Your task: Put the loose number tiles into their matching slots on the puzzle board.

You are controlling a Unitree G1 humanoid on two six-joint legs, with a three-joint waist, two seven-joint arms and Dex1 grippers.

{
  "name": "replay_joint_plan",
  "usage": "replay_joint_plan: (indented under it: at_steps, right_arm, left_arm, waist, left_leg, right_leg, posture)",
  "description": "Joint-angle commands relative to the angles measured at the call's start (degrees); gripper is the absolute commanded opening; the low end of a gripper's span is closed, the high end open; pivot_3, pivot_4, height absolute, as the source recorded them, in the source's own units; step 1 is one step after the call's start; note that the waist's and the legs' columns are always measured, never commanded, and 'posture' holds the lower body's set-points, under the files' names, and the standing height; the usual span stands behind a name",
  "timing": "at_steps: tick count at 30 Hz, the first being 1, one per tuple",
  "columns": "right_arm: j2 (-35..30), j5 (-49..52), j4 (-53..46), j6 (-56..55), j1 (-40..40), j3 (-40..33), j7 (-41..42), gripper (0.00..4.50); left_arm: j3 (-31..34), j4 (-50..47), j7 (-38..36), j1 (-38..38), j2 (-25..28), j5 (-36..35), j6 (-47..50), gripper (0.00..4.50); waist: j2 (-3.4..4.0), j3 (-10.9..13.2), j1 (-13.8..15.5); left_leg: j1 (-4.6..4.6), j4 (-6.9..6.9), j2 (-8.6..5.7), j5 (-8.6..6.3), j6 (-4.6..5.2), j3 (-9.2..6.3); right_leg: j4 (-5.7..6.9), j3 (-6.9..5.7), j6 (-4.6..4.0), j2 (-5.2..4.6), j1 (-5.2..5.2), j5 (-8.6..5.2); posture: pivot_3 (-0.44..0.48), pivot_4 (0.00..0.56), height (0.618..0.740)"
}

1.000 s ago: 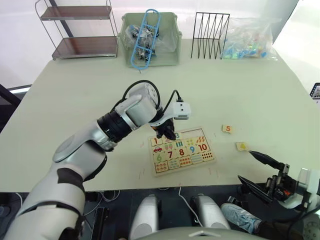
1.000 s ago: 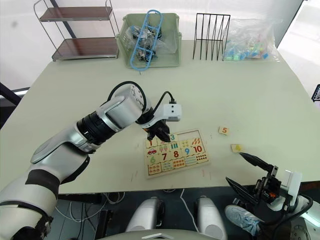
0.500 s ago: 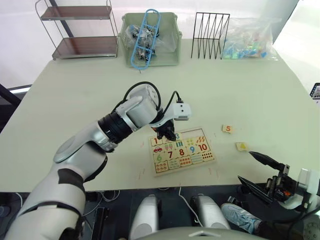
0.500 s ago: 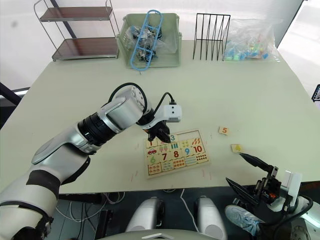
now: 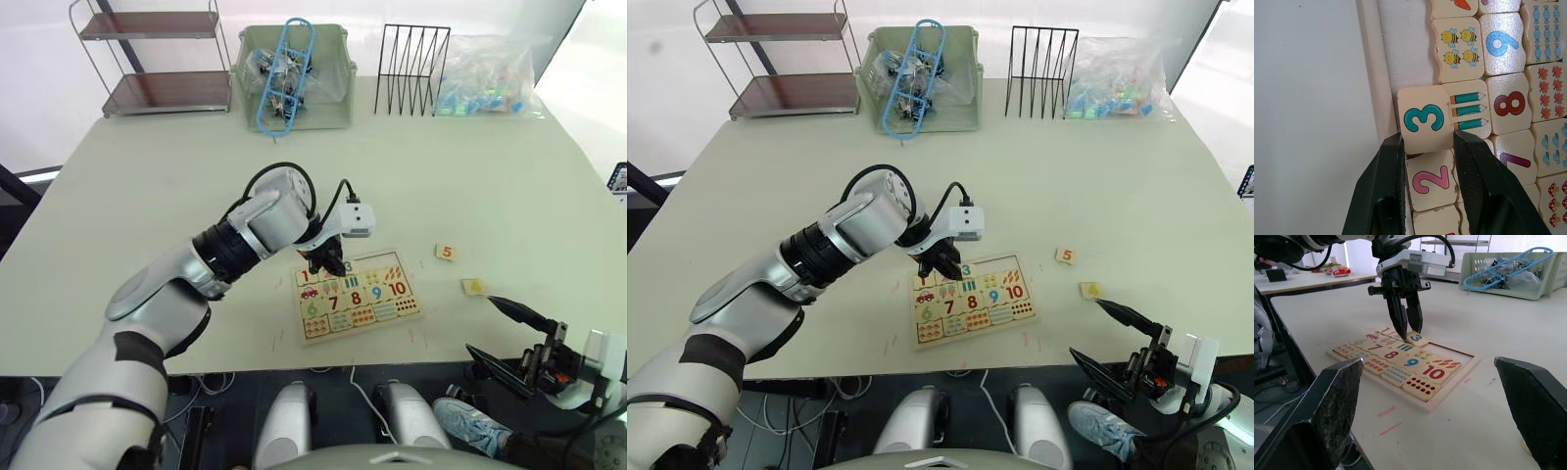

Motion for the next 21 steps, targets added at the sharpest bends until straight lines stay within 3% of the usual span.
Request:
replay_joint_plan:
  at_steps: [1,5,15,21]
  right_arm:
    - [-0.17,0.03,-1.66,-0.82,0.31,-0.13,-0.19,4.5]
    - [-0.19,0.0,-1.55,-0.84,0.36,-0.15,-0.15,4.5]
    - [-0.04,-0.04,-1.05,-1.27,0.58,-0.33,0.15,4.5]
    - [0.06,0.13,-0.95,-1.68,1.02,-0.62,0.26,4.5]
  left_arm:
    - [-0.46,-1.52,-0.2,0.17,0.22,0.2,0.23,3.02]
    - [0.03,-1.74,-0.57,-0.36,0.19,-0.24,0.85,4.43]
    - [6.96,0.13,-3.7,-3.87,-0.49,-6.13,2.34,4.43]
    - [13.03,0.65,-3.74,-1.98,1.29,-9.91,-1.16,4.43]
  waist:
    - [0.0,0.0,0.02]
    - [0.0,0.0,0.02]
    - [0.0,0.0,0.02]
    - [0.03,0.01,-0.11]
  left_leg:
    - [0.0,0.0,0.0,0.0,0.0,0.0]
    - [-0.01,0.0,0.0,0.0,0.0,0.0]
    - [-0.02,0.01,0.0,0.0,0.0,0.0]
    - [0.0,0.0,0.0,0.0,0.0,-0.01]
  right_leg:
    - [0.0,0.0,0.0,0.0,0.0,0.0]
    - [0.0,0.0,0.0,0.0,0.0,0.0]
    - [-0.01,-0.01,0.01,0.0,0.0,0.0]
    - [0.01,-0.01,0.0,0.01,-0.01,-0.01]
  posture:
    - [0.0,0.15,0.74]
    - [0.0,0.15,0.74]
    - [0.0,0.15,0.74]
    - [0.0,0.15,0.74]
